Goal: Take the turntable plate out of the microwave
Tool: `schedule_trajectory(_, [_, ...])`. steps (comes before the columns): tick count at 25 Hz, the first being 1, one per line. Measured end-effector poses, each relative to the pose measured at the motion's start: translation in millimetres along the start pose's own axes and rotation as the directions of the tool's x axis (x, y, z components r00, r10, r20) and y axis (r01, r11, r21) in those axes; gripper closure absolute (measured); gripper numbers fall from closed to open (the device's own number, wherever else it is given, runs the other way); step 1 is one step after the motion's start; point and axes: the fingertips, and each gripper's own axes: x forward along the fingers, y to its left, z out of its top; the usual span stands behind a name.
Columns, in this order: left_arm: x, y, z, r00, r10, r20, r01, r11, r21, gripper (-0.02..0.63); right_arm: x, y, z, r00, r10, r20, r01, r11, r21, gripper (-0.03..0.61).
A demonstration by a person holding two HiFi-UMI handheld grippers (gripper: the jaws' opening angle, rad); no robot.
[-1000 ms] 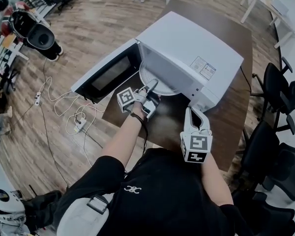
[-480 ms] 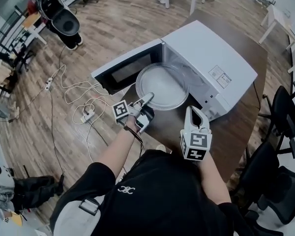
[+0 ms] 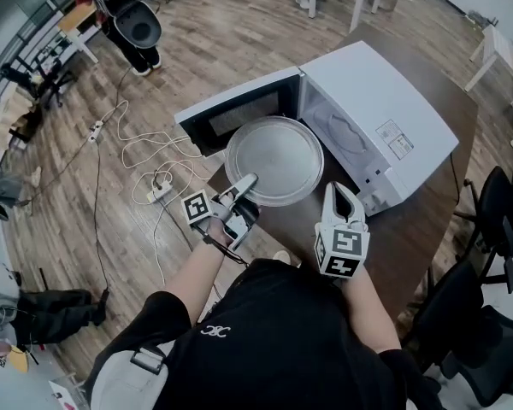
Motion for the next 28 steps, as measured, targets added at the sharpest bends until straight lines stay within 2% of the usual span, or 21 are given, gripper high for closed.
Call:
schedule_trajectory(4, [-4,-2,-2,1.000,0.000,-0.008,0.000,1.000,0.011,0.578,-1,1,-7,1.000,-0.008,-0.026,0.008,1.000,-0.018,0.574])
schedule_trajectory(17, [0,5,-14,0.998,-0.001,-0.055,-0.001,0.999,-0.034,0.578,-4,-1,-8,0.998,-0.049,-0.026,0.049,0.999,-0.010,0.574])
schedule_trajectory(28, [-1,3,-1,0.997,0.005,-0.075,-0.007,1.000,-0.029,0.577,2,4,-1,0.998,-0.058,-0.022,0.058,0.998,-0.010,0.574])
